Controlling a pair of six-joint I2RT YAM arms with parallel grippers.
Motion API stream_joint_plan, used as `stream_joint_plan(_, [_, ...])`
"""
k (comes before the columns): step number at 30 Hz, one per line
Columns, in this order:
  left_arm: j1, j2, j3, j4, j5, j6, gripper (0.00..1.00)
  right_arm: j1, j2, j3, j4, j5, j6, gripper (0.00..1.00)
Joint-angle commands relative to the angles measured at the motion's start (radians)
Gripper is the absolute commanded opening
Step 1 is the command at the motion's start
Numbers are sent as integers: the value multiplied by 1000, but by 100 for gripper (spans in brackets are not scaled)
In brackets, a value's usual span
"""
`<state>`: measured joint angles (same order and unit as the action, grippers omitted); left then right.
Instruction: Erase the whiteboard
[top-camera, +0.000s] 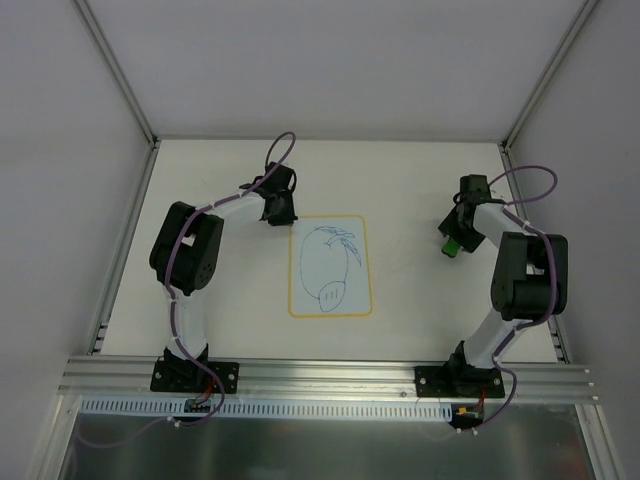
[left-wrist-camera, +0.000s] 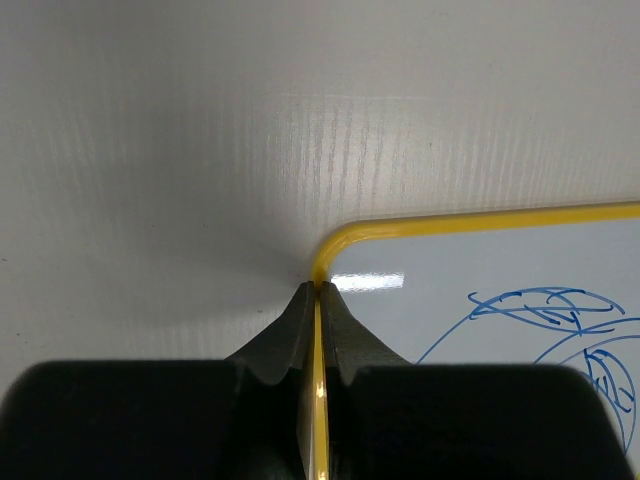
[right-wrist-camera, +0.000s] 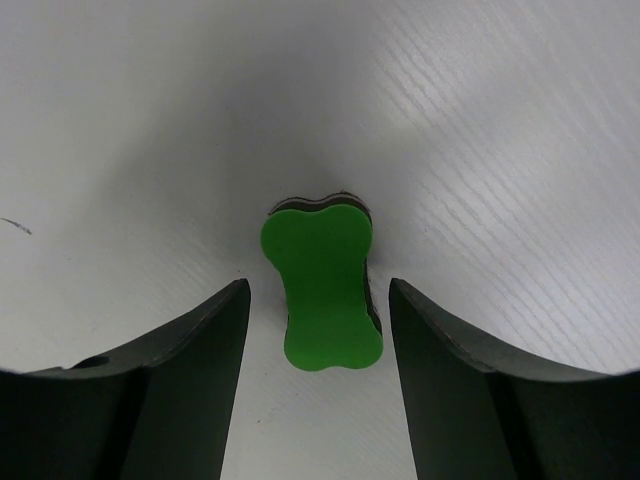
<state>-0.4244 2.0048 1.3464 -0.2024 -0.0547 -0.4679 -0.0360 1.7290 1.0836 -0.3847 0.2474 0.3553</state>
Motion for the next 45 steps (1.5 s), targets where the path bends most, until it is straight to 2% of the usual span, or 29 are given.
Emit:
stream_joint_plan(1, [3,25,-4,-15,10,5,0,-5,30,47,7,7,19,60])
stream_joint_plan(3, [3,22,-6,-14,12,5,0,-5,40,48,9,6,17,58])
stream_joint_plan(6, [1,20,-6,-15,9,5,0,-5,43,48,7,10,16,50])
stream_joint_plan(9, [3,22,-7,-15,12,3,0,-5,47,47,7,4,11,37])
stream_joint_plan(10, [1,23,-9,-15,12,2,0,-4,46,47,7,3,8,28])
stream_joint_plan(15, [1,26,-10,-15,19,-8,0,57,18,55,7,-29,-61,7])
stream_joint_plan(18, [1,26,-10,-14,23,-12,0,129,0,74,9,-68,-128,5])
stream_joint_plan(24, [1,22,-16,-15,32,-20,0,399,36,179,9,-99,-245,4])
stream_joint_plan(27, [1,20,-24,-15,41,-28,0,485,90,234,9,-131,-266,3])
stream_joint_plan(34, [1,22,-35,-14,52,-64,0,574,219,320,9,-165,-260,0])
stream_joint_plan(45, [-20,35,-52,-14,125,-124,0,616,345,389,-75,-161,-263,0])
